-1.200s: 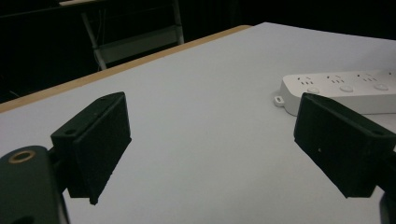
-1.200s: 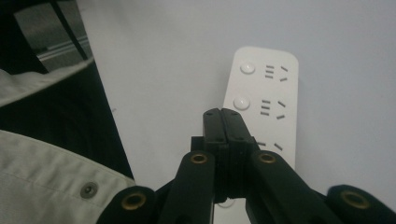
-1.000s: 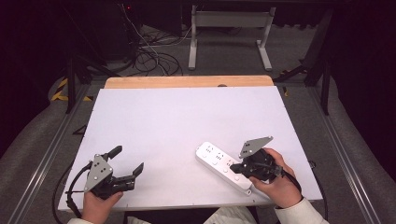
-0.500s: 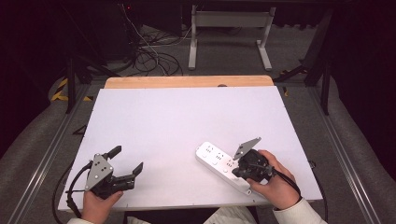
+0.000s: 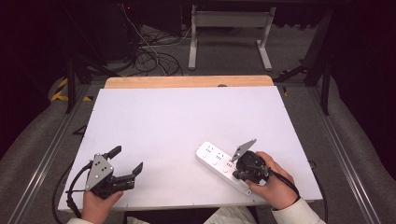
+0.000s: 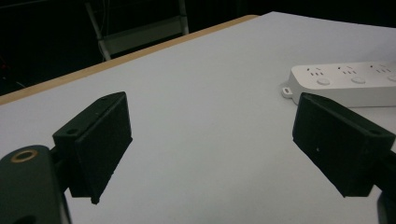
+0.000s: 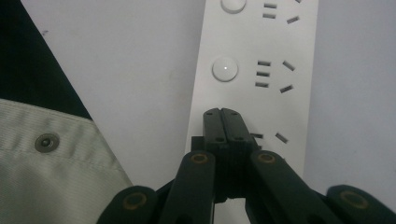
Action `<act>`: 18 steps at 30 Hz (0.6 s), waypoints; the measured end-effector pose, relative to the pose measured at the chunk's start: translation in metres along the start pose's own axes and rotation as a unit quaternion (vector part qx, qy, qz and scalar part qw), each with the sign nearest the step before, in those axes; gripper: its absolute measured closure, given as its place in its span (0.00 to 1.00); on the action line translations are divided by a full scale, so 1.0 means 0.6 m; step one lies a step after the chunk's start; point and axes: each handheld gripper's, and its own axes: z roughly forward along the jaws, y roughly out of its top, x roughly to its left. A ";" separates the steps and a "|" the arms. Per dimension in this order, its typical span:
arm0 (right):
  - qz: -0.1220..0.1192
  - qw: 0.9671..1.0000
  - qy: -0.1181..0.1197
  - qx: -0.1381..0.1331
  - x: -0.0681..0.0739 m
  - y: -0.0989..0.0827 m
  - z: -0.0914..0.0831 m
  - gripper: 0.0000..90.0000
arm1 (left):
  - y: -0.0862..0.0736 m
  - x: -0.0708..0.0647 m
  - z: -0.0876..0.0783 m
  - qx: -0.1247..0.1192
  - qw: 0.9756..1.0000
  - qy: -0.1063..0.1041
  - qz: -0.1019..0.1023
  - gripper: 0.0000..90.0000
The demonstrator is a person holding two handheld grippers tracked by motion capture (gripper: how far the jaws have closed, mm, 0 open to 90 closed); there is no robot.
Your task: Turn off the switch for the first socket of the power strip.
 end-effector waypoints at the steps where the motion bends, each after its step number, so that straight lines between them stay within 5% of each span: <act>1: 0.000 1.000 0.000 0.000 0.000 0.000 0.000 1.00 | 0.000 0.000 0.000 0.001 1.000 0.001 0.001 0.13; 18: -0.005 1.000 -0.009 -0.001 0.006 -0.004 0.005 1.00 | 0.000 0.000 0.000 0.001 1.000 0.002 0.000 0.13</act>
